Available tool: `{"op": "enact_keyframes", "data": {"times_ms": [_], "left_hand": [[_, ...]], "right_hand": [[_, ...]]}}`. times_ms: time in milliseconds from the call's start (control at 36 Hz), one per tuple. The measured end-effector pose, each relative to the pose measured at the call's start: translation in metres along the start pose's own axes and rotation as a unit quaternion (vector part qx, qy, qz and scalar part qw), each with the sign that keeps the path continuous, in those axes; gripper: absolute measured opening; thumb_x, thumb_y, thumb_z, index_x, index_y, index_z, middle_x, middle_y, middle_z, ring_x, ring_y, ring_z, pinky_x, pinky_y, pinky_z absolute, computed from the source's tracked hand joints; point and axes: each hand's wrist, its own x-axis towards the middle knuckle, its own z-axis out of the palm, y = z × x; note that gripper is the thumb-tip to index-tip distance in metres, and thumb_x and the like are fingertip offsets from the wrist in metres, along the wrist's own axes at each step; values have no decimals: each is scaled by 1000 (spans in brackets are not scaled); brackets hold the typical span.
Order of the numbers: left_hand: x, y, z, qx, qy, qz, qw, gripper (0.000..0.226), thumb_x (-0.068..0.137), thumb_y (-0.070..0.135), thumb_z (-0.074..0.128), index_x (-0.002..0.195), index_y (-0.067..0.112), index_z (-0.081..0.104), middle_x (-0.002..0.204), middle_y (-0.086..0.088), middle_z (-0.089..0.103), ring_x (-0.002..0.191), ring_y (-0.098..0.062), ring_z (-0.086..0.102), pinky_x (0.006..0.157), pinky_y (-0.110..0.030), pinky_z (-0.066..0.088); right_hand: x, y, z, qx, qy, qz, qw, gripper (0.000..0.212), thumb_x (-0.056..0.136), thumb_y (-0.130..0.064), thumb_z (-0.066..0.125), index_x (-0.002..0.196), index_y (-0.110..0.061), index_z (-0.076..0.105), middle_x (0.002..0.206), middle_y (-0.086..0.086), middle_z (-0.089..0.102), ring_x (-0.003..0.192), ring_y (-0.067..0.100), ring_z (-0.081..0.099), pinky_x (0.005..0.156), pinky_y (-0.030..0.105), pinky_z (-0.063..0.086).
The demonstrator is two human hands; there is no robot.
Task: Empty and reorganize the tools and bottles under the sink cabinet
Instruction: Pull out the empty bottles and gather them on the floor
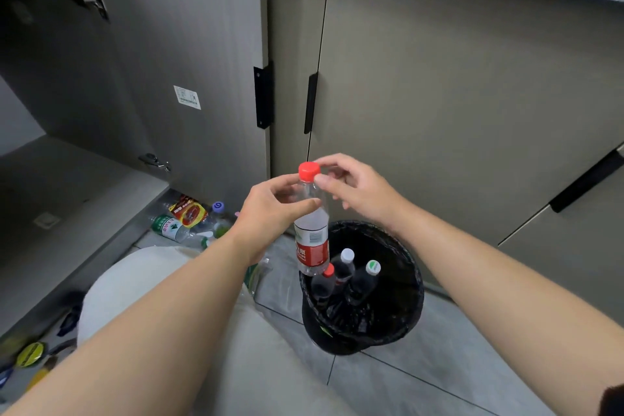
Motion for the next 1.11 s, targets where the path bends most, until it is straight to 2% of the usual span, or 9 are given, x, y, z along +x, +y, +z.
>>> {"op": "enact_keyframes", "data": {"times_ms": [56, 167, 278, 361, 556, 694, 806, 944, 1111], "left_hand": [[-4, 2, 1, 17, -36, 23, 999, 40, 79, 24, 86, 117, 31, 74, 104, 6, 77, 101, -10, 71, 84, -23, 56], [-9, 3, 3, 43, -65, 37, 996, 33, 79, 22, 86, 111, 25, 76, 94, 14, 77, 87, 6, 69, 73, -8, 49], [-7, -2, 4, 77, -56, 34, 995, 39, 78, 27, 88, 114, 25, 74, 105, 7, 76, 100, -7, 70, 88, -21, 56], [-6, -7, 4, 110, -33, 23, 993, 32, 82, 31, 84, 111, 27, 73, 108, 4, 70, 99, -11, 65, 87, -19, 52], [1, -15, 5, 158, -8, 19, 987, 16, 94, 18, 69, 107, 26, 68, 115, -3, 58, 85, -10, 65, 78, -16, 49], [4, -21, 8, 197, -45, 9, 979, 15, 95, 19, 67, 103, 31, 68, 111, -2, 61, 94, -17, 65, 87, -27, 52], [4, -23, 11, 216, -66, 14, 974, 16, 95, 17, 66, 100, 32, 69, 110, -2, 61, 94, -20, 65, 87, -29, 53], [5, -25, 10, 230, -48, 20, 972, 16, 96, 18, 65, 102, 32, 70, 106, 6, 53, 82, -4, 59, 72, -15, 43], [5, -26, 8, 236, -46, 13, 971, 14, 97, 18, 64, 104, 28, 70, 107, 6, 51, 84, -4, 59, 75, -16, 43]], "right_hand": [[4, -10, 6, -87, -2, -39, 995, 27, 88, -38, 74, 113, -30, 68, 100, 0, 57, 81, 8, 55, 79, 22, 47], [4, -15, 13, -169, -5, -73, 983, 18, 86, -29, 77, 100, -20, 70, 94, 1, 56, 75, 10, 53, 74, 22, 44], [-1, -14, -3, -212, -9, -62, 975, 17, 86, -29, 77, 94, -18, 68, 93, 1, 60, 77, 12, 54, 75, 24, 45], [-6, -5, -22, -248, -50, -27, 967, 18, 85, -29, 77, 91, -18, 65, 93, 0, 63, 79, 11, 55, 75, 23, 44], [-30, 47, -39, -344, -170, 97, 919, 17, 77, -23, 75, 92, -27, 67, 93, -8, 60, 87, 11, 57, 80, 28, 47], [-53, 95, -20, -376, -219, 153, 887, 21, 73, -19, 72, 94, -26, 68, 95, -2, 58, 90, 20, 59, 83, 37, 53], [-71, 130, -6, -405, -220, 182, 869, 19, 76, -19, 65, 93, -28, 66, 94, -7, 48, 92, 22, 58, 83, 37, 53], [-86, 166, 3, -445, -193, 218, 847, 18, 84, -18, 59, 98, -29, 64, 104, 0, 48, 91, 29, 60, 80, 36, 52], [-97, 188, 9, -472, -174, 243, 829, 20, 89, -24, 58, 108, -20, 64, 109, 6, 48, 92, 35, 62, 76, 38, 50]]}}
